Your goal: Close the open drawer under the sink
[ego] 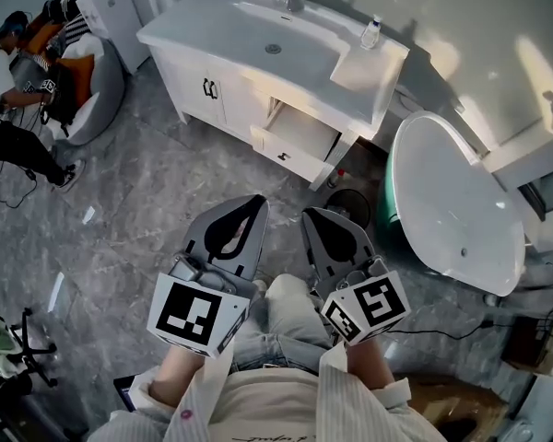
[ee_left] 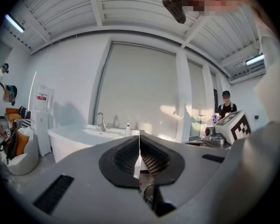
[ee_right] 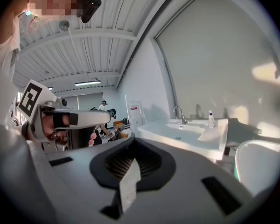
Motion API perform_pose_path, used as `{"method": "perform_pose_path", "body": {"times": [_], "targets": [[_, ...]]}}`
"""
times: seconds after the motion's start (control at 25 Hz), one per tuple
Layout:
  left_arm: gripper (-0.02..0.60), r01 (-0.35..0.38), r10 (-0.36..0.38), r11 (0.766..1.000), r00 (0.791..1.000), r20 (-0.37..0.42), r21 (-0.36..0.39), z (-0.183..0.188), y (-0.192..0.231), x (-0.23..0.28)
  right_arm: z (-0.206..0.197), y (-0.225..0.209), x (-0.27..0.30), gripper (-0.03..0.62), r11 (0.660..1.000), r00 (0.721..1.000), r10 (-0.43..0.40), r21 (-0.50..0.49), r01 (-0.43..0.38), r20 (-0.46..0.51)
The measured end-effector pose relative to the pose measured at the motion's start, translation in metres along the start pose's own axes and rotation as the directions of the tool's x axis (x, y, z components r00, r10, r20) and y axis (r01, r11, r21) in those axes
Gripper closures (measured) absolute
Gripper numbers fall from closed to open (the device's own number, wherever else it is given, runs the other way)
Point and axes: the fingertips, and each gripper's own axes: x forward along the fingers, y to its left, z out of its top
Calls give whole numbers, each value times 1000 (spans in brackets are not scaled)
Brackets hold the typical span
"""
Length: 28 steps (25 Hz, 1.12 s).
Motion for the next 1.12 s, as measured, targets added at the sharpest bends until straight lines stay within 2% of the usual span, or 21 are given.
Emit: {"method": "perform_pose_path", "body": {"times": [0.32, 0.6, 0.84, 1.12], "targets": [[563, -37, 37, 999, 999, -23, -14, -9, 38, 15, -8, -21, 33, 585, 1000, 1000, -9, 19, 10, -30], [563, -47, 46, 999, 998, -34, -7, -8, 84, 60, -7, -47, 92, 585, 1000, 999, 9, 30, -7, -43], [563, -18, 18, 1000, 999, -30, 11, 15, 129, 122, 6, -83, 153, 585, 999, 998, 3, 43, 0, -62], [563, 13, -12, 1000, 1000, -16, 22, 41, 161, 181, 31, -128, 199, 585, 998, 998, -31, 46, 34, -59]]}}
